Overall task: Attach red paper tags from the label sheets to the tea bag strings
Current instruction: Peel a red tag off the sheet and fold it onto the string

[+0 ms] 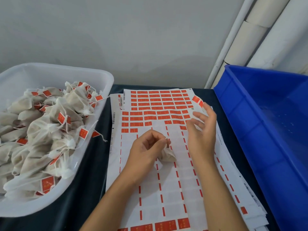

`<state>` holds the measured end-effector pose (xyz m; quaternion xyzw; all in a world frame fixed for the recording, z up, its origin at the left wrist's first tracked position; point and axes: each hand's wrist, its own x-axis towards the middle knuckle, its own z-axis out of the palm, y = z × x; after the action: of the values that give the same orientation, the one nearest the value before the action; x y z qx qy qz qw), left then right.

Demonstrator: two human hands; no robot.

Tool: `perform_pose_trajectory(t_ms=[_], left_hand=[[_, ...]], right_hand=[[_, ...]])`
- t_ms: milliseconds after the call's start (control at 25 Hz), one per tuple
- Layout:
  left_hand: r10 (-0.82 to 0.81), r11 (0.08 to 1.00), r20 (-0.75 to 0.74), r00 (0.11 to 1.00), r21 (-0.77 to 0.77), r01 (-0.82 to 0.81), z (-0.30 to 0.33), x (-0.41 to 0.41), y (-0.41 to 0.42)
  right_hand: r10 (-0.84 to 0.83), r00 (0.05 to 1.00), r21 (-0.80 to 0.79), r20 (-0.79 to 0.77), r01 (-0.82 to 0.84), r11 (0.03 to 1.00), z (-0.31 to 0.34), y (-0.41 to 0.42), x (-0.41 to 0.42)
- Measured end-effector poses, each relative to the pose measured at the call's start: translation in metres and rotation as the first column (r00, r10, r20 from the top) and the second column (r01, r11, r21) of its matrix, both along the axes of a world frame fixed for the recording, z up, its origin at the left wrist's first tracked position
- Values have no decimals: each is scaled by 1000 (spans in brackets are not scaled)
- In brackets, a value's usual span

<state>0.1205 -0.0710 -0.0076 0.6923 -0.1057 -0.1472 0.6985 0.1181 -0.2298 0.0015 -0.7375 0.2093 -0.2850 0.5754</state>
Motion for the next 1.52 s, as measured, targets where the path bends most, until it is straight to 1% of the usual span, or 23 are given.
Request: perform_pose_trajectory(t_ms=[80, 200, 280, 320, 440, 640, 760, 880, 960, 1080, 1200, 1320, 1360, 1440, 1480, 1520], left_hand=[[2, 1000, 20, 1000, 7, -3, 0, -1, 0], [-10, 1000, 70, 997, 5, 10, 1, -1, 0], [-27, 1000, 88, 996, -12, 28, 1, -3, 0], [-32, 999, 99, 995, -16, 34, 1, -3, 1], [-61, 998, 126, 990, 3, 62, 0, -4, 0], [-80, 995, 133, 988, 74, 71, -5, -1, -1], [-77, 992, 147, 986, 114, 61, -8, -1, -2], [-80, 988, 138, 987, 145, 60, -8, -1, -4], [-91, 981, 128, 988, 180, 67, -7, -1, -5], [-88, 981, 119, 989, 182, 66, -5, -2, -4], [-83, 992, 67, 994, 97, 76, -3, -3, -3], [-69, 997, 78, 995, 32, 67, 0, -4, -4], [-53, 998, 88, 995, 21, 51, 2, -4, -4], [-8, 1000, 104, 995, -8, 9, 6, -5, -3], [17, 999, 109, 994, -31, -14, 8, -6, -2], [40, 998, 115, 993, -52, -34, 10, -7, -2]], right_hand=[[180, 983, 97, 49, -184, 978, 4, -6, -10], [446, 887, 203, 120, -462, 864, -2, -6, -27], [531, 838, 218, 126, -545, 809, -7, -1, -36], [536, 836, 208, 118, -549, 810, -10, 2, -39], [455, 886, 162, 89, -463, 871, -17, 2, -41], [379, 919, 81, 105, -388, 918, -21, 1, -35], [307, 947, -30, 94, -306, 952, -21, 4, -36], [256, 963, -185, 88, -237, 954, -23, 4, -37], [233, 969, -259, 78, -206, 944, -21, 6, -38], [214, 972, -317, 95, -174, 932, -18, 7, -38], [243, 964, -230, 107, -214, 949, -15, 9, -40], [279, 947, -129, 162, -260, 957, -11, 10, -43], [246, 949, -72, 199, -236, 969, -8, 10, -43], [105, 962, 111, 250, -136, 985, -2, 6, -46], [42, 969, 204, 244, -94, 974, 1, 4, -47], [15, 975, 272, 220, -76, 959, 3, 3, -49]])
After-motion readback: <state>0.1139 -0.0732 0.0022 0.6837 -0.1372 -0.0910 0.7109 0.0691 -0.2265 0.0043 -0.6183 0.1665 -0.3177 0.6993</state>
